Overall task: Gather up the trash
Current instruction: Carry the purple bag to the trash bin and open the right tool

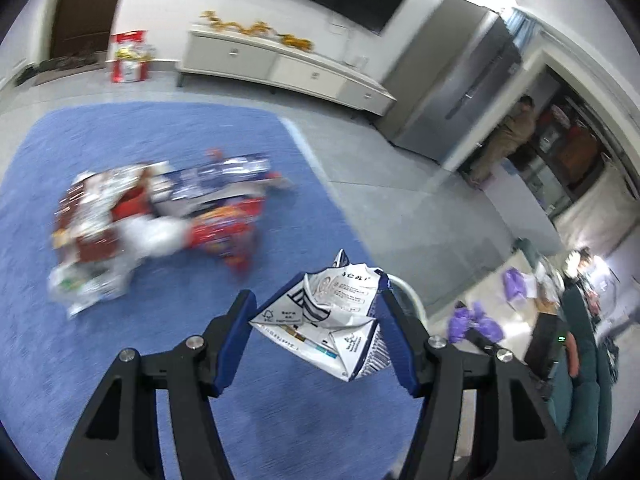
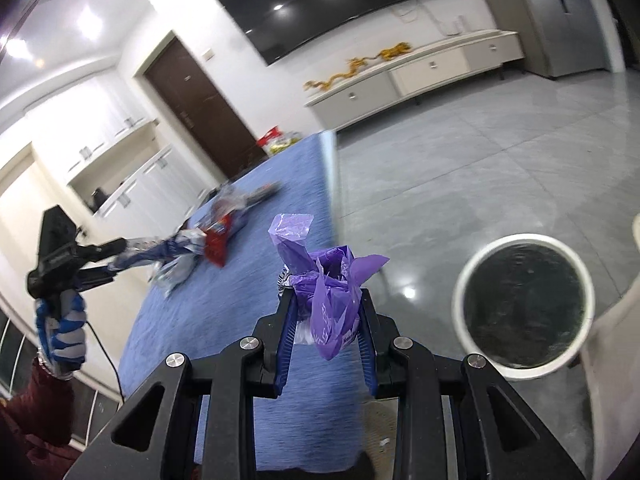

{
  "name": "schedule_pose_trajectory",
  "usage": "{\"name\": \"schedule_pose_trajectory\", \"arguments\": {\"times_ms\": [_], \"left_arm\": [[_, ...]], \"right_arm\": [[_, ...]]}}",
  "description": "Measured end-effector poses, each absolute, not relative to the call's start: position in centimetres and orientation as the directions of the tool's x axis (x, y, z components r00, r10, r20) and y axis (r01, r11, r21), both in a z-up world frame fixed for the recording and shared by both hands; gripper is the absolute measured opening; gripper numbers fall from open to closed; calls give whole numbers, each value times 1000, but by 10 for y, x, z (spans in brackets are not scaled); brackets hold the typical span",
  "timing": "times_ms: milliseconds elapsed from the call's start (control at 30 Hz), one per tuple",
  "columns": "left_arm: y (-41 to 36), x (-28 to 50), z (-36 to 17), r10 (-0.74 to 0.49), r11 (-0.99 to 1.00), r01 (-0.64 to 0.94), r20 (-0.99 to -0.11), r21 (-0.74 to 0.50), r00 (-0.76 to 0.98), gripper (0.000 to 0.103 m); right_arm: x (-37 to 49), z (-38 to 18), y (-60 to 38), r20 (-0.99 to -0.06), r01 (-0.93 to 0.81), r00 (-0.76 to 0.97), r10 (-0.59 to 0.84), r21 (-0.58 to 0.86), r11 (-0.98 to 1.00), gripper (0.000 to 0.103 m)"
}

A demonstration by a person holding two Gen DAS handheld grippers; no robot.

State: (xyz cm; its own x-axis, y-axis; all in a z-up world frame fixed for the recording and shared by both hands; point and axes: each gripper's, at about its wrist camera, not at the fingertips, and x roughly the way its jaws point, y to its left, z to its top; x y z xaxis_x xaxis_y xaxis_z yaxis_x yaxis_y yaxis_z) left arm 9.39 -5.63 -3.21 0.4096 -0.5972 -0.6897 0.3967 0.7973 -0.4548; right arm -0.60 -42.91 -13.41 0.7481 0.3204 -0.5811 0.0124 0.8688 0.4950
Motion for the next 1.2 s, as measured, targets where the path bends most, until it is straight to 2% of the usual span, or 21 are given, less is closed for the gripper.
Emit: {"name": "schedule_pose_trajectory", "arguments": {"times_ms": [200,500,633,667,700,733,767,967,1200], "left_arm": [[-170,111,-25,-639,732,524,-707,-436,303,60],[-345,128,-63,-542,703,645,-812,-300,214,60],[-392,136,-94,-526,693,651,-834,-309,165,61],[-402,138,-101,-532,685,653,-834,-324,144,61],[-411,141,-111,-538,671,655,-836,-347,108,61],[-415,141,-116,-538,668,653,-838,-357,91,61],[-418,141,-122,-535,668,648,-841,-366,76,61],[-398,132,-102,-566,647,671,-818,-363,103,61],[-333,112,-36,-615,669,680,-736,-300,281,61]], "right_arm": [[-8,-148,-477,-629,149,752,196,452,880,29],[9,-192,-540,-735,359,677,34,370,857,30],[24,-213,-555,-774,418,632,-19,320,850,36],[29,-220,-560,-785,435,619,-32,308,846,41],[32,-224,-562,-792,446,609,-43,297,844,54],[30,-229,-564,-800,461,597,-63,278,842,65],[32,-232,-566,-807,475,586,-79,263,840,67],[27,-235,-566,-815,471,573,-83,244,848,67],[15,-186,-545,-752,402,655,-74,264,876,67]]}}
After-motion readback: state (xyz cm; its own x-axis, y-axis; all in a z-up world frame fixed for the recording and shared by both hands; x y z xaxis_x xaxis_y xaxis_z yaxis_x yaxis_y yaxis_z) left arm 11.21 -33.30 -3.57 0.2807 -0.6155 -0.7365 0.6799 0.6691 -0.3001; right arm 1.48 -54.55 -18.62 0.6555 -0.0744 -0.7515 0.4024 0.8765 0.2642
